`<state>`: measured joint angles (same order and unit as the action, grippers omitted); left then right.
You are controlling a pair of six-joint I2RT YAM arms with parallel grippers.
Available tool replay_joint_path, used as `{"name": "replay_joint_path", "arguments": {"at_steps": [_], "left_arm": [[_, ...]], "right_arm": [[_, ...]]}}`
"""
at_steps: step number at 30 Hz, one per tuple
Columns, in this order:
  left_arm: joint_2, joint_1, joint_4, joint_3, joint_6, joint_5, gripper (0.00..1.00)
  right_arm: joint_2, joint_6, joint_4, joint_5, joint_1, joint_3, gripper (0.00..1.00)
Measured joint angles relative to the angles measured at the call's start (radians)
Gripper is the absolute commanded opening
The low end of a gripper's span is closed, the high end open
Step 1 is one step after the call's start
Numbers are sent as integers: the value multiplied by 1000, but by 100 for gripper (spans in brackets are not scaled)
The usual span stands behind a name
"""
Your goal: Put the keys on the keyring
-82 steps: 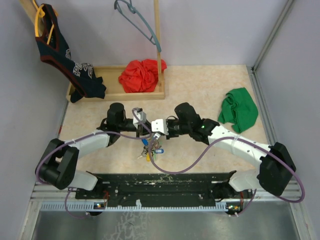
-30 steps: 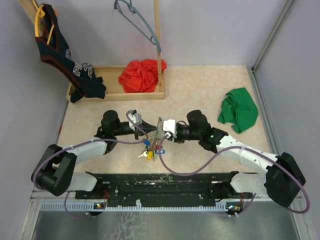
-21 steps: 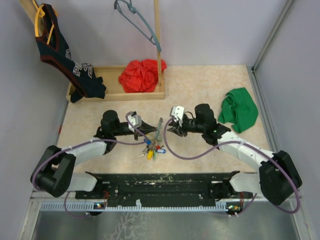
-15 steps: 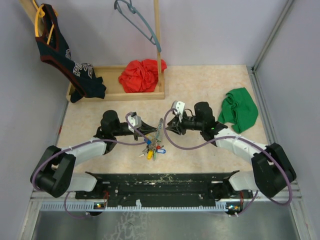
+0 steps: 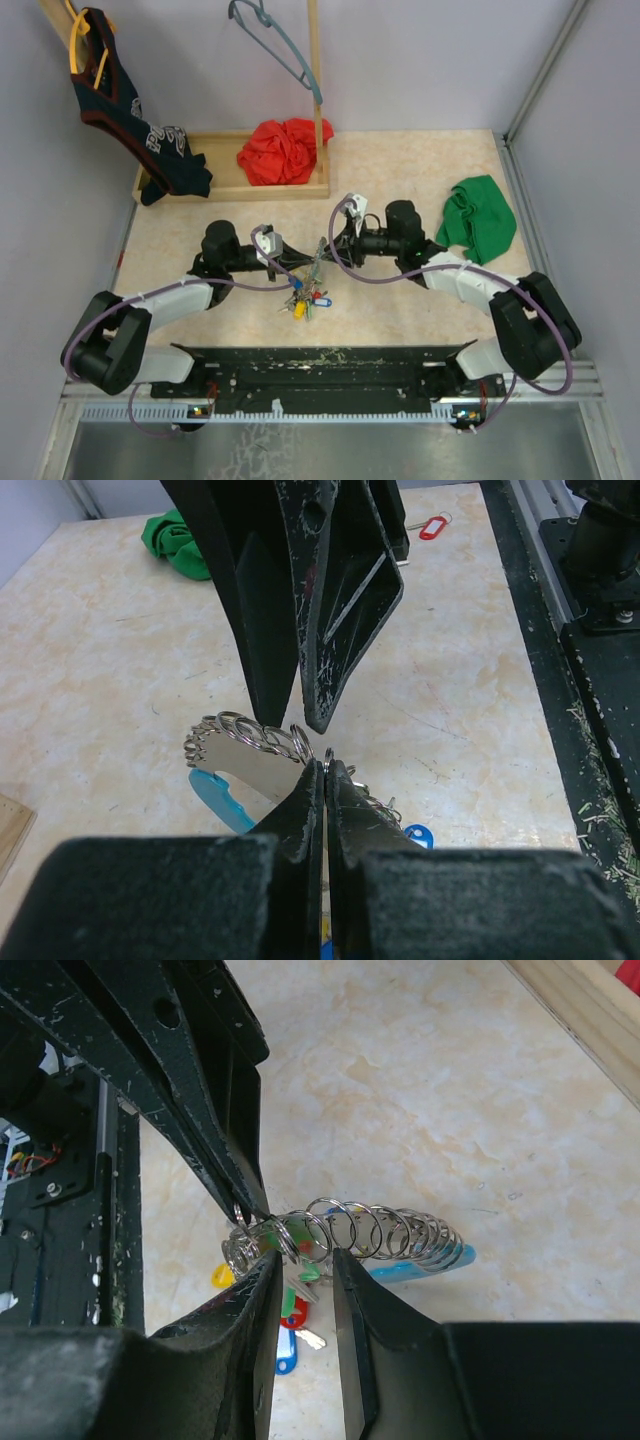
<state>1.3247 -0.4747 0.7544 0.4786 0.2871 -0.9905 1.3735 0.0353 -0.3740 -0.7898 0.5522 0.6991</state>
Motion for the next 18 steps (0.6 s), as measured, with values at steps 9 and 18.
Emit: {"name": "replay_joint_path", "arguments": {"at_steps": [9, 18], "left_arm": [[0, 0, -1, 0, 0, -14, 0], [0, 2, -9, -2, 0, -25, 15]], "right_arm": [[51, -48, -42, -43, -1, 16, 20], [58, -38, -31, -74, -8, 35, 0]]}}
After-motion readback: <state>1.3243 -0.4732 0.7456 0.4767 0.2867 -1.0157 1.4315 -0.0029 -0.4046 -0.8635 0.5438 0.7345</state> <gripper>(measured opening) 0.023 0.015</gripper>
